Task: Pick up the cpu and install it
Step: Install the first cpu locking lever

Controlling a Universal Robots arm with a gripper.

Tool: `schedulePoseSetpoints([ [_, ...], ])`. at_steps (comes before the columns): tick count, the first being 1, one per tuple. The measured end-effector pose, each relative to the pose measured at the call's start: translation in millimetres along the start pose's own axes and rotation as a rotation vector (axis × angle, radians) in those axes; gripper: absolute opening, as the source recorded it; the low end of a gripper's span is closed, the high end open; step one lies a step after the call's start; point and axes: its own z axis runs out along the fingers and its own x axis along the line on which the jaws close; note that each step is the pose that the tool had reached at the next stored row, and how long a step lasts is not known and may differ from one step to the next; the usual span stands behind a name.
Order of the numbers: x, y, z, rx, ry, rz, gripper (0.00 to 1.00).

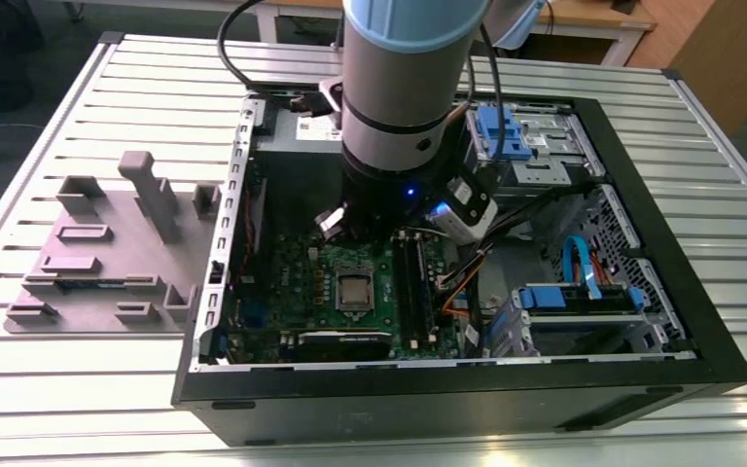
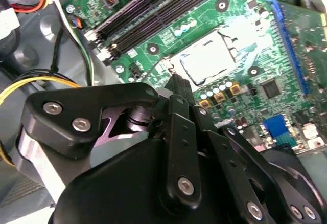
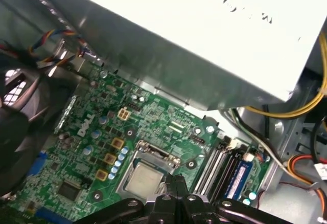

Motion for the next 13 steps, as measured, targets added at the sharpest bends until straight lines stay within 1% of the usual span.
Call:
schedulePoseSetpoints([
  [3, -3.2, 4.4, 0.5, 0.0000, 0.0001, 0.000, 0.11],
  [7, -3.9, 5.9, 0.4, 0.0000, 0.0001, 0.000, 0.11],
  [10, -5.3, 8.6, 0.3, -0.0003, -0.0001, 0.000, 0.11],
  [12, -6.3, 10.5, 0.2, -0.0029, -0.0016, 0.000, 0.11],
  [13, -6.7, 11.3, 0.2, -0.0058, -0.0035, 0.000, 0.11],
])
